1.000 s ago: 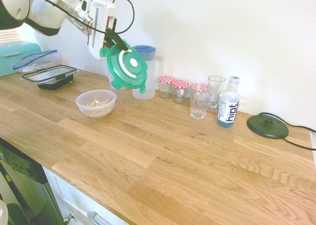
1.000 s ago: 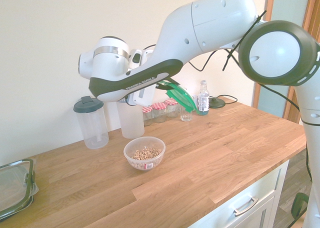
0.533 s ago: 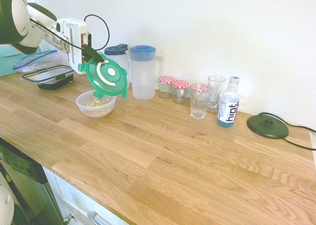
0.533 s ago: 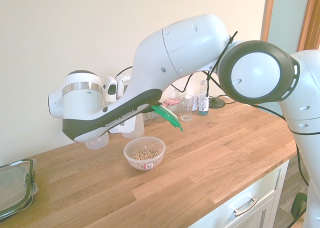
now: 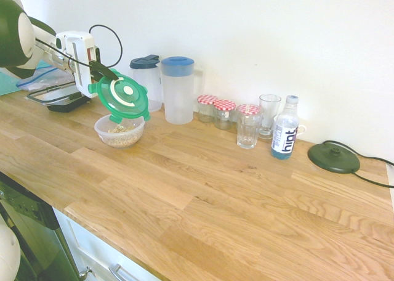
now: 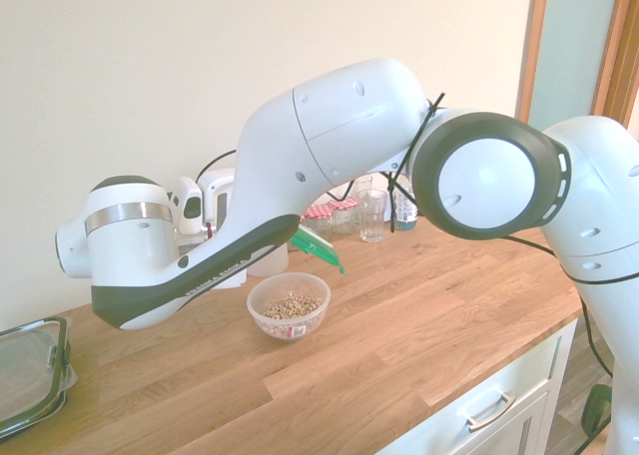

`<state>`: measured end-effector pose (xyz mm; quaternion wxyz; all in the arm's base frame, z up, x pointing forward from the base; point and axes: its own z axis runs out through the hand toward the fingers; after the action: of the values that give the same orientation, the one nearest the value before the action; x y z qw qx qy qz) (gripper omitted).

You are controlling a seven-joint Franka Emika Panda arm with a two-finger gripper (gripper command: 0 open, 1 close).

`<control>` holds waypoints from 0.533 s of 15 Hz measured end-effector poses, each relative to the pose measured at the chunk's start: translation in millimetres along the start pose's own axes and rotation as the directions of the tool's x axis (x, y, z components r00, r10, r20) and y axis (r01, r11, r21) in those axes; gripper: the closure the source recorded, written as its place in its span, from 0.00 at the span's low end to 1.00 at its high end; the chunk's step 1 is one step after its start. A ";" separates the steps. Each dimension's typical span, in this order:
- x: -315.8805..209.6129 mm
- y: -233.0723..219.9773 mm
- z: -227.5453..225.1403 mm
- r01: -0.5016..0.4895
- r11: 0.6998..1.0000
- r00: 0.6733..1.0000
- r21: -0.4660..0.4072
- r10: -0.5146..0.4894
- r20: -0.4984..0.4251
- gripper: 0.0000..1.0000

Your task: Cover the lid of food container

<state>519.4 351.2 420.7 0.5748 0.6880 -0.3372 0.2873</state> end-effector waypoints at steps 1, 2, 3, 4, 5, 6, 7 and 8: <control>-4.9 -3.1 -5.0 0.002 1.000 1.000 0.002 -0.002 -0.010 1.00; -10.4 -6.9 -8.5 0.001 1.000 1.000 0.000 -0.001 -0.022 1.00; -15.4 -10.0 -9.8 -0.003 1.000 0.999 -0.012 0.003 -0.035 1.00; -19.5 -13.0 -9.2 -0.007 1.000 0.999 -0.029 0.006 -0.047 1.00; -22.8 -16.7 -6.9 -0.010 0.999 0.998 -0.044 0.008 -0.055 1.00; -24.4 -20.9 -3.1 -0.012 0.998 0.998 -0.058 0.009 -0.060 1.00; -25.8 -24.8 0.2 -0.014 0.998 0.998 -0.069 0.009 -0.064 1.00; -28.7 -28.0 1.7 -0.012 0.997 0.998 -0.075 0.007 -0.068 1.00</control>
<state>524.3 356.5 381.2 0.6102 0.6539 -0.3315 0.3004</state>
